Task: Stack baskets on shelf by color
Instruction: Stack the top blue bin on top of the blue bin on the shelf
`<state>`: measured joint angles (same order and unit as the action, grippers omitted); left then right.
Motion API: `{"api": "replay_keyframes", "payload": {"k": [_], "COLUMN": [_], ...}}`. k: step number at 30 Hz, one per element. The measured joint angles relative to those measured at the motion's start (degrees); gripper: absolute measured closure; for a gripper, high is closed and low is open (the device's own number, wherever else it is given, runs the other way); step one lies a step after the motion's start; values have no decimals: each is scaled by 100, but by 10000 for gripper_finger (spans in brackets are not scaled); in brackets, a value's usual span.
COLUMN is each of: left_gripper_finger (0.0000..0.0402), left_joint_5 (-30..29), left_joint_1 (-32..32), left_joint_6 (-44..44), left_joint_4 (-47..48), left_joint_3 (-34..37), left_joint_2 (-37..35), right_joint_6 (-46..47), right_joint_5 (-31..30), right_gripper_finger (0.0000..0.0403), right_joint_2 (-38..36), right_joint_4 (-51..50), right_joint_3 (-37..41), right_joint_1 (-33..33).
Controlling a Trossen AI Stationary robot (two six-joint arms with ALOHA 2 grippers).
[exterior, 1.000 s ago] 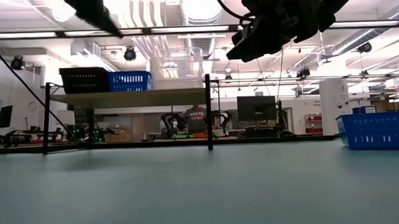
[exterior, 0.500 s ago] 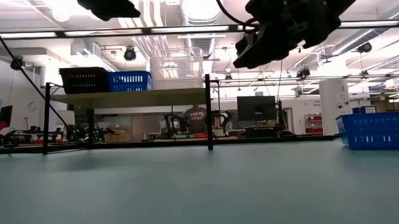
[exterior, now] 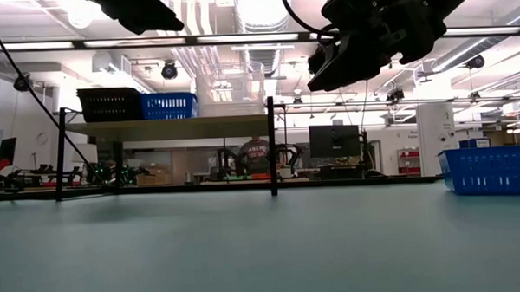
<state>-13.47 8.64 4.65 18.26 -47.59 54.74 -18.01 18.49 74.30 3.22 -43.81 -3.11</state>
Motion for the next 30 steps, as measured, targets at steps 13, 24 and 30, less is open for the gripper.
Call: {"api": "replay_keyframes", "payload": {"k": [13, 24, 30], "left_gripper_finger": [245, 286, 331], "left_joint_5": [-1, 1351, 1296], "left_joint_1": [1, 339, 358], "left_joint_6": [948, 1999, 2033], "left_joint_4": [-643, -1703, -2393], "left_joint_3": [288, 603, 1305], "left_joint_2": [-21, -194, -668], "right_joint_6": [180, 1763, 3152], "right_joint_5": [-46, -489, -1091], "right_gripper_finger": [394, 394, 394], "right_joint_2": [1, -22, -102], "right_joint_4": [318, 322, -1867], "right_joint_3": [0, -21, -711], "right_joint_1": [38, 835, 1208]}}
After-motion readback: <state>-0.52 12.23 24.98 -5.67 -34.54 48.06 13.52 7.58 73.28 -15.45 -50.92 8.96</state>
